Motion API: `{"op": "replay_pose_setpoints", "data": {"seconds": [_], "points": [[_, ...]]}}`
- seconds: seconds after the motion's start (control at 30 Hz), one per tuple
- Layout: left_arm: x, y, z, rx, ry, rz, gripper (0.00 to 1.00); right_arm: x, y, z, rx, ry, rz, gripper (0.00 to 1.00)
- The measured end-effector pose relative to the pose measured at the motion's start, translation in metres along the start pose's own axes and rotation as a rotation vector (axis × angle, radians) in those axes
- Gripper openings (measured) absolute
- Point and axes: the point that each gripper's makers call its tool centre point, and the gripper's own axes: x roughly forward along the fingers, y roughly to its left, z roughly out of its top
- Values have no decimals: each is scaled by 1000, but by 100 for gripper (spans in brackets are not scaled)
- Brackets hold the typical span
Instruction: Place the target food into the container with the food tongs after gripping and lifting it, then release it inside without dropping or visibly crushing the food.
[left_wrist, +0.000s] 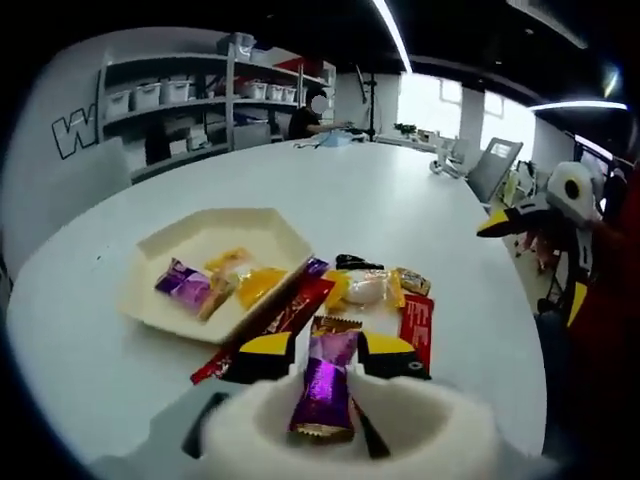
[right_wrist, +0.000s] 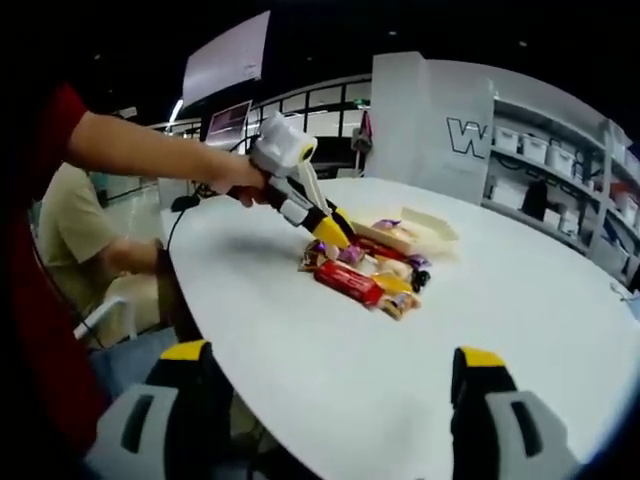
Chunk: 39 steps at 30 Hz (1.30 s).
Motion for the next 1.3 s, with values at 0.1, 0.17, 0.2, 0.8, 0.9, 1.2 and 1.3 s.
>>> {"op": "replay_pose_setpoints", "data": {"seconds": [0.1,0.17,0.2,0.8,0.9,1.2,1.3], "points": [[1,1,1,-4,7,6,23,1,-1,-2,2,3,0,99],[1,2,1,-11,6,9,23,1,-1,-2,6,5,-1,99],[1,2,1,-9,7,9,23,0,-1,-3,6,5,-1,99],[1,-1,7,-23,23,-8,25,-4,-2,-5,17,3,-6,99],[4,-1,5,5,30,4,28,-6,-5,-7,21,2,-13,99],[11,-1,6,-18,5,4,28,-10,-7,-8,31,-5,-21,99],[11,-1,6,-11,1,4,25,-9,-6,-6,34,-13,-13,99]]}}
